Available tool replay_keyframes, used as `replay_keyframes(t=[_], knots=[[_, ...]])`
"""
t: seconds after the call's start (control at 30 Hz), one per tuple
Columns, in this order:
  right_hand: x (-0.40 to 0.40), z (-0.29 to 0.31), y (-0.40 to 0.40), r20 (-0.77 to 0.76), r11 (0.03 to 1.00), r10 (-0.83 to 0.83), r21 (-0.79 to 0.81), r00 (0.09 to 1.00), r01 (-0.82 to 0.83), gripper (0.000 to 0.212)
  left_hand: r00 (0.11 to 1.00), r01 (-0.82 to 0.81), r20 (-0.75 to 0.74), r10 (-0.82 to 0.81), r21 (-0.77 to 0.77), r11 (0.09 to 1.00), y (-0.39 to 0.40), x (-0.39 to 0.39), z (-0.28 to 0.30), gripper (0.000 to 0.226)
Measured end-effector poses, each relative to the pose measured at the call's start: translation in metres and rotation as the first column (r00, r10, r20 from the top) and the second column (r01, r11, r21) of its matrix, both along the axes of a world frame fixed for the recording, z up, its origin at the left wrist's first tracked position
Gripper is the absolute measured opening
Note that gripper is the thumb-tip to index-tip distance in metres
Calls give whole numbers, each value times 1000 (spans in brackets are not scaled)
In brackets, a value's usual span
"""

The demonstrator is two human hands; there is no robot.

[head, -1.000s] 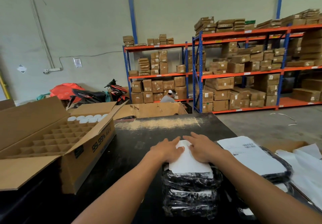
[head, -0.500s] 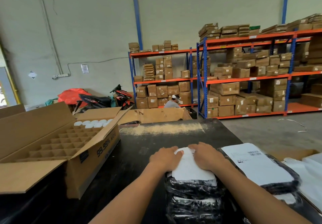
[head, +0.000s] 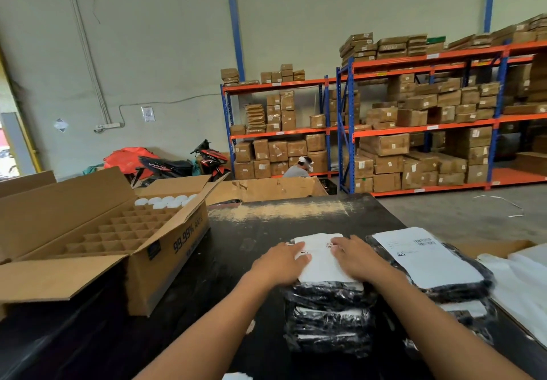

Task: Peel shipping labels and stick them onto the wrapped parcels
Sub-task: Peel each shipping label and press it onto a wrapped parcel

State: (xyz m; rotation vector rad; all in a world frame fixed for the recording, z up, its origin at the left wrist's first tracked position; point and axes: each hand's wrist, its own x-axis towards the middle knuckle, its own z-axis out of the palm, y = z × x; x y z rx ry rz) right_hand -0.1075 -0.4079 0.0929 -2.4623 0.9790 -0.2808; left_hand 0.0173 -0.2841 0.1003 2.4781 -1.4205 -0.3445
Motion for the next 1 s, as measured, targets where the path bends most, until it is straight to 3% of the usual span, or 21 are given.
replay_keyframes(t=[0.13,0.23,0.37,0.53,0.7,0.9,1.0], knots=[[-18,5,11,28,998,44,39,999,-45,56,997,72,-38,-72,7,997,16,-6,5,65],[-36,-10,22,135,992,80,84,988,-92,62,971,45,-230,-64,-89,995,28,-6,-9,71],[-40,-23,23,290,987,60,123,955,-100,46,870,-12,-478,-120,-263,965,39,-7,-17,59],[-43,-22,27,309,981,29,174,951,-87,49,885,-12,-455,-97,-232,973,39,-6,-22,70],[-51,-33,33,472,949,-67,303,879,-91,42,850,-61,-518,-101,-286,956,37,-14,-33,68],[-53,-29,36,445,947,-57,307,894,-93,46,872,-63,-482,-85,-283,957,35,-12,-37,77],[-54,-32,34,482,927,-76,356,873,-115,44,860,-94,-503,-90,-328,940,33,-17,-38,71]])
